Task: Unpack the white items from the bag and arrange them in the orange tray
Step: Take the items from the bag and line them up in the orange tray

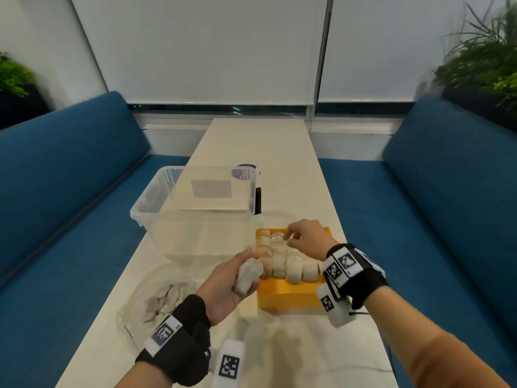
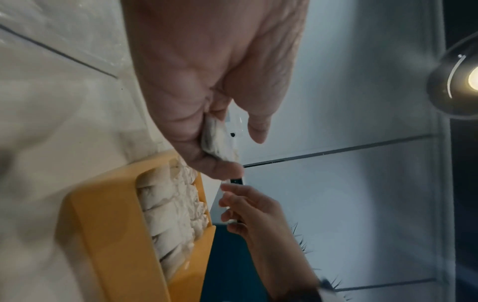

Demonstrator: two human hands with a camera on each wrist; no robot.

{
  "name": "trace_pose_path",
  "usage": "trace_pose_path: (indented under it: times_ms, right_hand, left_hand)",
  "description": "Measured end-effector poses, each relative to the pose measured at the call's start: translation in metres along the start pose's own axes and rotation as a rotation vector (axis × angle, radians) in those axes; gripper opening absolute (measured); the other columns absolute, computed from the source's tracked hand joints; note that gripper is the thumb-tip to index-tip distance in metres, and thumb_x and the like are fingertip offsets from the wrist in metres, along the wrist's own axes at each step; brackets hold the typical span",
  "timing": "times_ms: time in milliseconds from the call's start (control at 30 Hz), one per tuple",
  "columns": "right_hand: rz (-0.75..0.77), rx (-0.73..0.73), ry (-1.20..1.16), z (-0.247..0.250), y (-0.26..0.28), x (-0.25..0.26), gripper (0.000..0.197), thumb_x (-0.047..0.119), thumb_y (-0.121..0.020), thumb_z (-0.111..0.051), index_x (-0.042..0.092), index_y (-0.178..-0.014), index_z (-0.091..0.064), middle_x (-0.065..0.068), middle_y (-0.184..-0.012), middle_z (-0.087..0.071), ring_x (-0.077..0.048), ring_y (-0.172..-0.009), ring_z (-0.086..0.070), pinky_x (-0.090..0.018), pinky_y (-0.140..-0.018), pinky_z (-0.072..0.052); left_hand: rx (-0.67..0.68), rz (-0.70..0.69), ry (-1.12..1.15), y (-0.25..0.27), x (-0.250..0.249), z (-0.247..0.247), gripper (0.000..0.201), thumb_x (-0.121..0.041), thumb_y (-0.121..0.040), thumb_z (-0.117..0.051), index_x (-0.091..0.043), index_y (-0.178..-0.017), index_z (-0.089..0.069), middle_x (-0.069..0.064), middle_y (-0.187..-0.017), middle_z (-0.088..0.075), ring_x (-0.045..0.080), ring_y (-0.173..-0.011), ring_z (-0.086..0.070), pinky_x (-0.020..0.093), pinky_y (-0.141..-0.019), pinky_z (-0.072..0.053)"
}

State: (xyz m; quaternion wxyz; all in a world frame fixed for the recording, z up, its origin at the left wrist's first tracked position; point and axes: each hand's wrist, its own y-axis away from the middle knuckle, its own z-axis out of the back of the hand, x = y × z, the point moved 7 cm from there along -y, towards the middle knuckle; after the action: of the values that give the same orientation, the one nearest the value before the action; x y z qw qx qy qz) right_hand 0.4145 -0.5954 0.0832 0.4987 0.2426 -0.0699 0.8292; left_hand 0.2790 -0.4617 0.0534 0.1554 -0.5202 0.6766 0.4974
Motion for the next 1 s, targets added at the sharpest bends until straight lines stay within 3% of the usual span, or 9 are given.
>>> trace_pose_path:
  times_ms: [100, 200, 267, 367, 500, 633, 733, 900, 1000]
  right_hand:
    - [0.103, -0.016, -0.186, 0.011, 0.035, 0.029, 0.016, 0.025, -0.091, -0.059, 0.020, -0.105, -0.067, 0.005, -0.091, -0.066, -0.005, -0.067, -0.061, -0.020, -0.070, -0.047]
    - [0.129, -0.022, -0.297, 0.010, 0.057, 0.046, 0.020, 0.035, -0.093, -0.056, 0.022, -0.104, -0.066, 0.011, -0.083, -0.067, -0.007, -0.063, -0.066, -0.018, -0.067, -0.050]
    - [0.128, -0.042, -0.334, 0.005, 0.062, 0.048, 0.021, 0.037, -0.090, -0.060, 0.022, -0.103, -0.067, 0.007, -0.085, -0.069, -0.005, -0.064, -0.064, -0.016, -0.062, -0.048]
    - [0.115, -0.101, -0.270, 0.002, 0.065, 0.045, 0.017, 0.026, -0.083, -0.067, 0.016, -0.097, -0.070, 0.002, -0.085, -0.069, -0.007, -0.076, -0.060, -0.024, -0.070, -0.048]
    - [0.114, -0.113, -0.432, 0.013, 0.070, 0.041, 0.005, 0.012, -0.083, -0.067, 0.011, -0.087, -0.070, 0.002, -0.073, -0.065, 0.002, -0.054, -0.057, -0.010, -0.054, -0.043]
    - [0.133, -0.103, -0.592, 0.030, 0.076, 0.042, 0.011, 0.003, -0.082, -0.065, 0.014, -0.081, -0.067, -0.003, -0.081, -0.067, -0.010, -0.068, -0.064, -0.021, -0.063, -0.053]
    - [0.171, -0.067, -0.647, 0.041, 0.078, 0.048, 0.013, -0.002, -0.081, -0.063, 0.010, -0.080, -0.067, -0.002, -0.083, -0.069, -0.012, -0.076, -0.067, -0.019, -0.068, -0.053]
    - [0.203, -0.100, -0.618, 0.057, 0.081, 0.051, 0.018, -0.003, -0.087, -0.057, 0.010, -0.090, -0.069, -0.004, -0.095, -0.069, -0.012, -0.084, -0.065, -0.018, -0.071, -0.055]
    - [0.159, -0.129, -0.618, 0.063, 0.080, 0.053, 0.018, 0.018, -0.093, -0.057, 0.013, -0.107, -0.067, -0.003, -0.097, -0.069, -0.010, -0.080, -0.066, -0.018, -0.067, -0.055]
  left_hand:
    - [0.009, 0.011, 0.093, -0.002, -0.005, -0.007, 0.038, -0.033, -0.095, -0.056, -0.003, -0.117, -0.059, 0.015, -0.094, -0.063, 0.017, -0.069, -0.062, 0.022, -0.057, -0.056]
    - [0.041, -0.001, 0.084, -0.004, -0.007, -0.016, 0.040, -0.036, -0.096, -0.053, -0.005, -0.120, -0.059, 0.018, -0.104, -0.063, 0.019, -0.073, -0.064, 0.024, -0.062, -0.058]
    - [0.094, -0.009, 0.037, -0.004, -0.006, -0.025, 0.040, -0.039, -0.098, -0.050, -0.007, -0.120, -0.061, 0.017, -0.111, -0.067, 0.018, -0.077, -0.064, 0.025, -0.068, -0.058]
    - [0.150, -0.012, -0.004, 0.001, -0.001, -0.038, 0.039, -0.041, -0.099, -0.047, -0.009, -0.115, -0.063, 0.014, -0.112, -0.071, 0.017, -0.078, -0.064, 0.027, -0.076, -0.057]
    - [0.169, -0.007, 0.042, 0.008, 0.003, -0.042, 0.037, -0.038, -0.099, -0.048, -0.006, -0.109, -0.064, 0.018, -0.107, -0.070, 0.021, -0.082, -0.067, 0.028, -0.072, -0.059]
    - [0.164, 0.069, 0.093, 0.012, 0.008, -0.036, 0.041, -0.036, -0.098, -0.051, -0.002, -0.118, -0.057, 0.024, -0.112, -0.063, 0.026, -0.084, -0.070, 0.030, -0.065, -0.061]
    - [0.225, 0.118, 0.104, 0.017, 0.009, -0.038, 0.038, -0.029, -0.096, -0.055, -0.002, -0.121, -0.060, 0.020, -0.108, -0.066, 0.024, -0.086, -0.068, 0.028, -0.065, -0.060]
    - [0.239, -0.062, 0.033, 0.018, -0.007, -0.039, 0.031, -0.007, -0.082, -0.064, -0.002, -0.113, -0.064, 0.017, -0.102, -0.070, 0.019, -0.076, -0.067, 0.023, -0.061, -0.059]
    - [0.134, -0.255, -0.142, 0.017, -0.024, -0.034, 0.021, -0.003, -0.089, -0.061, -0.006, -0.110, -0.064, 0.017, -0.107, -0.068, 0.018, -0.081, -0.068, 0.025, -0.068, -0.058]
